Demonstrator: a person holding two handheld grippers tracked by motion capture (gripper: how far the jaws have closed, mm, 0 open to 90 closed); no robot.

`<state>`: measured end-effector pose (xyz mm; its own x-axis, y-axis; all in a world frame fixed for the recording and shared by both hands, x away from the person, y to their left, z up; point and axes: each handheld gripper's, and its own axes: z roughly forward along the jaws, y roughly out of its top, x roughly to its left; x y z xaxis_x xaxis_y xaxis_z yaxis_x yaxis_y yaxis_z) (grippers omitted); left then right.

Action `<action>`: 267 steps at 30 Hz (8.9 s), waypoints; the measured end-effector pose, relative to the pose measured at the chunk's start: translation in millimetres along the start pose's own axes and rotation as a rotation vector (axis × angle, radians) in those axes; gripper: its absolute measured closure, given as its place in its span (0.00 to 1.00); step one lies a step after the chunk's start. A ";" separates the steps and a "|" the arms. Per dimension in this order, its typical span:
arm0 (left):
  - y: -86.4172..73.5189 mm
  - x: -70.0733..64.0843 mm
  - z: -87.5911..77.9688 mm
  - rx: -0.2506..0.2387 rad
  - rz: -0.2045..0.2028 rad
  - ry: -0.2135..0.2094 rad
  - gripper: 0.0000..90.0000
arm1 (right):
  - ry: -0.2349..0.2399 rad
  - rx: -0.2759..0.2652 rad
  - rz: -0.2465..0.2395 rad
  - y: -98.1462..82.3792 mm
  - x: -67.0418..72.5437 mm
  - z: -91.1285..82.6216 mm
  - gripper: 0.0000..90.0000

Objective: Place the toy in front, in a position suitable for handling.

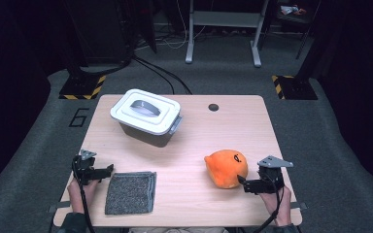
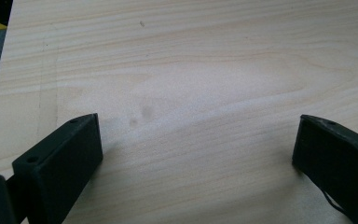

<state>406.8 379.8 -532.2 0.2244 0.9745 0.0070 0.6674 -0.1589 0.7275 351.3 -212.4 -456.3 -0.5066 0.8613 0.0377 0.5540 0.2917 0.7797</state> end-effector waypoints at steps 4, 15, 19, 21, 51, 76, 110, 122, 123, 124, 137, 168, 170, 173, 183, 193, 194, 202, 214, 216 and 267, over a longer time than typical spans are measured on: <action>0.3 0.2 -0.5 0.007 0.001 -0.003 0.01 | 0.017 0.011 -0.029 6.5 8.9 5.0 0.01; 0.2 0.2 -0.4 0.006 0.001 -0.002 0.01 | 0.030 0.051 -0.078 13.6 26.2 23.7 0.03; 0.0 0.0 0.0 0.000 0.000 0.000 0.01 | -0.002 0.075 -0.097 10.9 30.1 30.6 0.04; 0.0 0.0 -0.1 0.000 0.000 0.000 0.01 | -0.005 0.074 -0.096 9.6 30.0 31.5 0.04; 0.1 0.0 -0.3 0.003 0.000 -0.001 0.01 | 0.018 0.073 -0.083 3.4 29.4 30.1 0.47; 0.1 0.0 -0.3 0.003 0.000 -0.001 0.01 | -0.004 -0.054 -0.076 28.2 45.7 35.4 0.59; 0.1 0.2 0.0 0.001 0.000 -0.003 0.01 | 0.035 -0.021 -0.061 88.0 76.3 132.7 0.51; 0.2 0.1 0.0 0.001 0.000 -0.003 0.01 | 0.038 -0.062 -0.060 88.4 71.0 115.9 0.18; 0.2 0.0 -0.1 0.002 0.001 -0.001 0.01 | 0.038 -0.075 -0.066 88.1 70.1 110.6 0.17; 0.3 0.2 -0.5 0.006 0.002 -0.004 0.01 | 0.032 -0.075 -0.076 87.7 69.8 104.6 0.16; 0.3 -0.1 0.0 0.001 0.000 -0.004 0.01 | -0.054 -0.069 -0.043 25.2 27.5 46.4 0.08; 6.5 -25.3 -36.1 -0.018 0.025 -0.141 0.03 | -0.209 0.079 0.051 -51.3 -31.6 48.6 0.03; 5.9 -33.6 -42.9 -0.020 0.045 -0.157 0.02 | -0.207 0.079 0.053 -51.5 -31.8 48.5 0.03; 3.8 -44.3 -51.8 -0.030 0.057 -0.188 0.01 | -0.201 0.083 0.070 -51.4 -33.0 48.8 0.03; -8.4 -84.5 -66.0 -0.030 0.097 -0.313 0.00 | -0.216 0.075 0.062 -51.9 -31.2 48.4 0.04; -22.6 -113.4 -59.6 0.056 0.174 -0.327 0.01 | -0.215 0.069 0.067 -51.8 -30.1 48.5 0.04; -23.7 -114.5 -58.7 0.074 0.189 -0.319 0.02 | -0.216 0.072 0.061 -52.0 -30.8 48.4 0.04; -29.6 -116.2 -55.0 0.088 0.208 -0.280 0.17 | -0.213 0.073 0.063 -52.0 -31.3 48.3 0.04; -34.0 -118.3 -60.0 0.055 0.179 -0.210 0.44 | -0.213 0.073 0.067 -52.1 -31.3 48.3 0.04; -35.1 -118.3 -60.8 0.045 0.163 -0.202 0.52 | -0.214 0.072 0.066 -52.1 -31.2 48.3 0.05; 5.2 -167.2 -77.1 -0.075 0.324 -0.389 0.83 | -0.215 0.071 0.067 -52.2 -31.1 48.4 0.04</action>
<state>318.0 228.3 -476.7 0.6684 0.7438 -0.0056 0.4706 -0.4171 0.7776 370.1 -234.3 -528.4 -0.3195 0.9462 -0.0522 0.6304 0.2533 0.7338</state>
